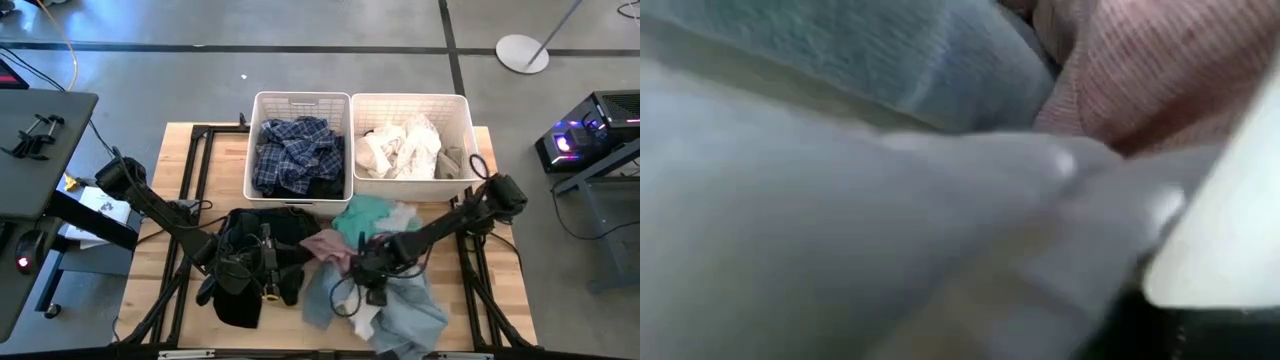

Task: Sort clothes
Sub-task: Put the white shirts into the right white bin

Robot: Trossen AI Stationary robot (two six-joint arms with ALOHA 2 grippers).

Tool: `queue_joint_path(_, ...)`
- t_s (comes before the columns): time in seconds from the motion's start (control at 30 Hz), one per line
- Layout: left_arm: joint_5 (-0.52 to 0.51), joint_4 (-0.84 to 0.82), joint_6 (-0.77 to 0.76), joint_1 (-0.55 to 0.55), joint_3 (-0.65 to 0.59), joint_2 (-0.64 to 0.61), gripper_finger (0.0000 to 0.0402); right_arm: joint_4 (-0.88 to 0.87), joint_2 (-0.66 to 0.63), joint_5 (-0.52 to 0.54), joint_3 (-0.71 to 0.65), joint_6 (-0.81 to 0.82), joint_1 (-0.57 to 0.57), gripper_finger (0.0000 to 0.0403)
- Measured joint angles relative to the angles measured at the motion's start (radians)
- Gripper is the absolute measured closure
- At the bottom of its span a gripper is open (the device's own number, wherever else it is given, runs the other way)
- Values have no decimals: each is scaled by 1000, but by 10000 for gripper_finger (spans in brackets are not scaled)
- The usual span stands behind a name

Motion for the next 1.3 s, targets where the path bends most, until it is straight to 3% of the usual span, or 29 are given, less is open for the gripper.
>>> queue_joint_path(0.23, 0, 5, 0, 0, 0, 0, 229, -244, -215, 234, -9, 90, 49, 344)
queue_joint_path(0.43, 43, -1, -1, -13, 6, -14, 229, -159, -360, 275, -7, 83, 95, 344)
queue_joint_path(0.63, 54, 1, 26, -56, 75, -18, 229, -31, -420, 293, -5, 36, 154, 342)
queue_joint_path(0.8, 51, -15, 27, -67, 84, -19, 229, 45, -383, 298, -5, -53, 186, 307)
queue_joint_path(1.0, 50, -99, -42, -69, 84, -19, 229, 58, -274, 307, -5, -76, 188, 202)
queue_joint_path(1.13, 50, -122, -70, -69, 84, -18, 229, 5, -166, 475, -3, 8, 187, 137)
queue_joint_path(1.3, 50, -126, -76, -69, 84, -18, 229, -69, -19, 456, 1, 101, 159, 133)
